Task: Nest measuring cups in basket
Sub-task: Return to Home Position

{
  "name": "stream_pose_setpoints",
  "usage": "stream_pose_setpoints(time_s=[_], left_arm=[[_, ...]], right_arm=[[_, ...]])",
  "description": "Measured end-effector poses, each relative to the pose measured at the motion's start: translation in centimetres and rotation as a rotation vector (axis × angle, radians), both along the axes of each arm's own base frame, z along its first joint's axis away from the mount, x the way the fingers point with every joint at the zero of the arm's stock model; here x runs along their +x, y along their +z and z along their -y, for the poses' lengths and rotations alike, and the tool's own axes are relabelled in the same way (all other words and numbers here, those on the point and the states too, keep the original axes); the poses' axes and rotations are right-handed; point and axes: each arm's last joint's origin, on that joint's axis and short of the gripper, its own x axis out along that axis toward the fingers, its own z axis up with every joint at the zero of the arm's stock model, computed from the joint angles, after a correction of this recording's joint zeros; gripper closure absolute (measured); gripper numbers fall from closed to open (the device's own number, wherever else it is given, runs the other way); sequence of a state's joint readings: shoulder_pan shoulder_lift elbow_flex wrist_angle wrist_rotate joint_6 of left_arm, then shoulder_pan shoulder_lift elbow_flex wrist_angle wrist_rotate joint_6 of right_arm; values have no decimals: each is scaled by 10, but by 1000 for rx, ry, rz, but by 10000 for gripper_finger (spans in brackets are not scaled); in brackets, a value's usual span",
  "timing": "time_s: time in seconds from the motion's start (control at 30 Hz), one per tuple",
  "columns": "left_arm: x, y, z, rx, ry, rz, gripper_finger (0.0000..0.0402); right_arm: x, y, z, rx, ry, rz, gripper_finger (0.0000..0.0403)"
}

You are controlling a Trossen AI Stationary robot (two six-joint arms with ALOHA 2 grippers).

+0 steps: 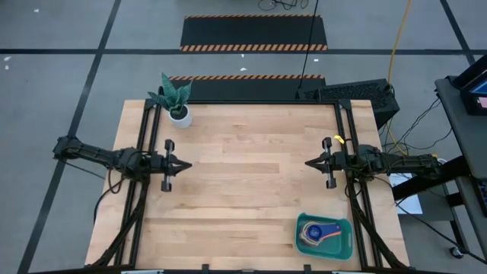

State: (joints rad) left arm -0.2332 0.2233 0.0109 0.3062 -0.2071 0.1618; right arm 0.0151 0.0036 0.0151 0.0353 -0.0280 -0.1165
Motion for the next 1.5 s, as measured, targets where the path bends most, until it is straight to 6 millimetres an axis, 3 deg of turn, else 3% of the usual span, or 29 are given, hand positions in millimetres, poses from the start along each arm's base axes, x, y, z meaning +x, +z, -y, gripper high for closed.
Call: stream_pose_setpoints(time_s=[0.23,0.43,0.93,1.2,1.5], left_arm=[[-8,-5,1,7,-47,-39,383],[-15,1,0,18,-102,47,383],[-13,-3,-4,-15,-156,-6,383],[-12,-9,-5,90,-103,-61,383],[-12,-9,-5,66,-102,-61,383]], right_arm=[[0,0,0,0,0,1,403],[0,0,0,0,0,3,403],[0,0,0,0,0,0,403],[0,0,0,0,-1,-1,403],[0,0,0,0,-1,-1,403]])
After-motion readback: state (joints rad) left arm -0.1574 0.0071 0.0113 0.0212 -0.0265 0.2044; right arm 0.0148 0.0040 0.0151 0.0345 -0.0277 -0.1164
